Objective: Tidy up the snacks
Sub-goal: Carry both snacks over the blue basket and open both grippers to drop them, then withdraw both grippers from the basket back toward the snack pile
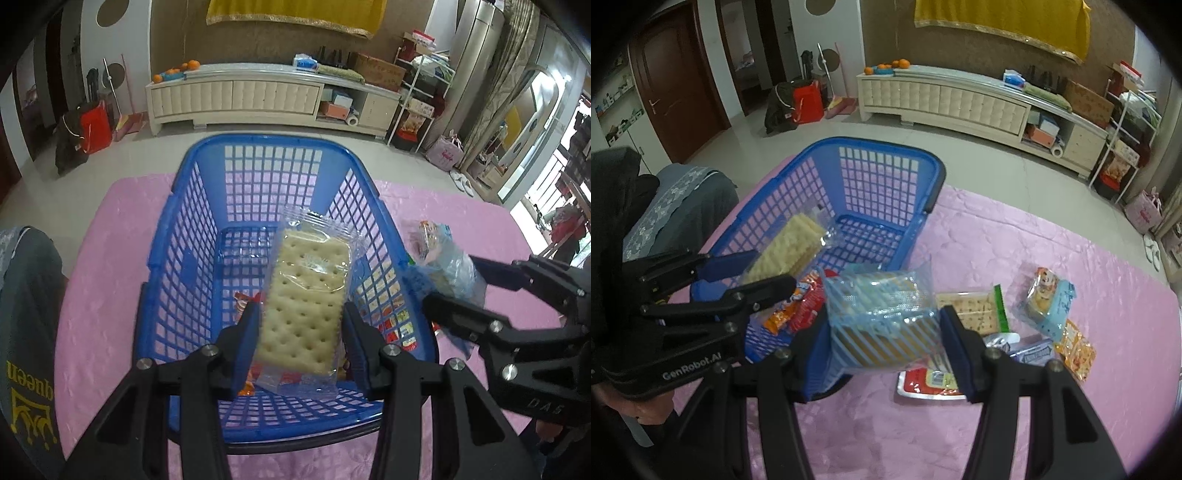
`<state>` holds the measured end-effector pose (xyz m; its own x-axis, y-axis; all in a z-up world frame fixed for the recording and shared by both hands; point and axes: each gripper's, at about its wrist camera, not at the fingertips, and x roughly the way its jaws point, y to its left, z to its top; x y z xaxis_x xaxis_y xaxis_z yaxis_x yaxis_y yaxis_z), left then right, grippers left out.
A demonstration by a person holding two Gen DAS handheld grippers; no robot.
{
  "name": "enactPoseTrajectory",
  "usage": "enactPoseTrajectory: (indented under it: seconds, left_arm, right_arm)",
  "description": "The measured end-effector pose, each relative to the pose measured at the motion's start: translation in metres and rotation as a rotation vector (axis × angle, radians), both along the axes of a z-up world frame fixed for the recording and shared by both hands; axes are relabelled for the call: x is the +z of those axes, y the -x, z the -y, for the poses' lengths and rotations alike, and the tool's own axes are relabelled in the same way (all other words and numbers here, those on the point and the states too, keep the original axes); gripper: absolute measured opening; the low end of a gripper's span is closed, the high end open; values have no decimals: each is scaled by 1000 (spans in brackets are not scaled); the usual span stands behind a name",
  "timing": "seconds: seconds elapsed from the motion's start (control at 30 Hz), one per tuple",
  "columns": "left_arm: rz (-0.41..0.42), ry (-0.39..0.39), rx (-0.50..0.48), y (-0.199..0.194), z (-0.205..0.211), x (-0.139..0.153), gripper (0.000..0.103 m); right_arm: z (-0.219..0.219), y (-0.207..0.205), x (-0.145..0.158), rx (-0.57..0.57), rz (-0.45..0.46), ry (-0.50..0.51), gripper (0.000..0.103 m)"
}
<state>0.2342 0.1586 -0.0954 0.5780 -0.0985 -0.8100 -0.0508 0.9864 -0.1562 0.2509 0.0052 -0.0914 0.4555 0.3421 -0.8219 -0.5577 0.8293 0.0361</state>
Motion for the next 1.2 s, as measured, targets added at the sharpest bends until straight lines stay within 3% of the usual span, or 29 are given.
enactPoseTrajectory:
  seconds: [0.17,0.3,0.77,1.2]
  left_arm:
    - [-48,-8,-38,4,13,-6,43]
    - [-49,-22,-33,8,16,-1,68]
    - [27,-112,39,38,-25,50,70]
    - [-8,-97,111,15,-81,34,70]
  right_arm:
    - [6,-1,0,-10,-12,-11,61]
    - [8,5,6,-2,5,-11,61]
    - [-9,9,33,41,27,-52,61]
    - [-79,-18,16,124,7,22,61]
